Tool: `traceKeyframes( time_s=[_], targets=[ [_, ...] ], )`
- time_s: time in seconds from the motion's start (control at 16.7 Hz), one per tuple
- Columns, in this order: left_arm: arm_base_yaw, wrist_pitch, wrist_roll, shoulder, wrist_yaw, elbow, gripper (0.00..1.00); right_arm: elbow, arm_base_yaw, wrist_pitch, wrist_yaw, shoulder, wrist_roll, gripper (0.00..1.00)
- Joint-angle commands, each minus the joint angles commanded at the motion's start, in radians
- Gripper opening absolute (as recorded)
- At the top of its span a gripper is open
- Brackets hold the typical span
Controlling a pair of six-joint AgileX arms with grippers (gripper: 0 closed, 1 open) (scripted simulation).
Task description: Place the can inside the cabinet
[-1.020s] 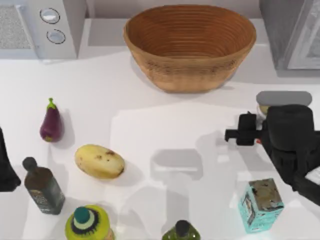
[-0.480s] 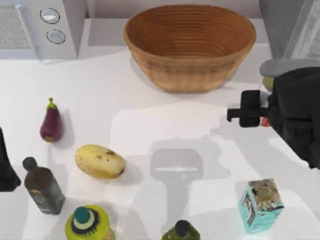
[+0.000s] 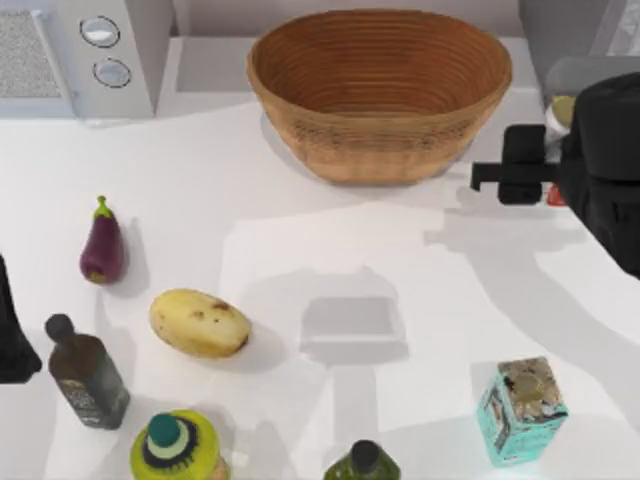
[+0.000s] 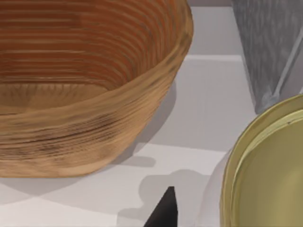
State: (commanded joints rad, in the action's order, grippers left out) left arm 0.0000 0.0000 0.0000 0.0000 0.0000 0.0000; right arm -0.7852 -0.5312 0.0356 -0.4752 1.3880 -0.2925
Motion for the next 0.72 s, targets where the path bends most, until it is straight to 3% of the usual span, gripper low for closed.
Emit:
traceKeyframes(
  time_s=[0.36, 0.72],
  targets=[
    [0.0, 0.0, 0.0, 0.0, 0.0, 0.0, 1.0, 0.045, 0.026, 0.0, 0.028, -0.063, 0.014, 0.0],
    [0.0, 0.0, 0.0, 0.0, 0.0, 0.0, 1.0, 0.268, 0.178, -0.01, 0.162, -0.481, 0.098, 0.0]
  ],
)
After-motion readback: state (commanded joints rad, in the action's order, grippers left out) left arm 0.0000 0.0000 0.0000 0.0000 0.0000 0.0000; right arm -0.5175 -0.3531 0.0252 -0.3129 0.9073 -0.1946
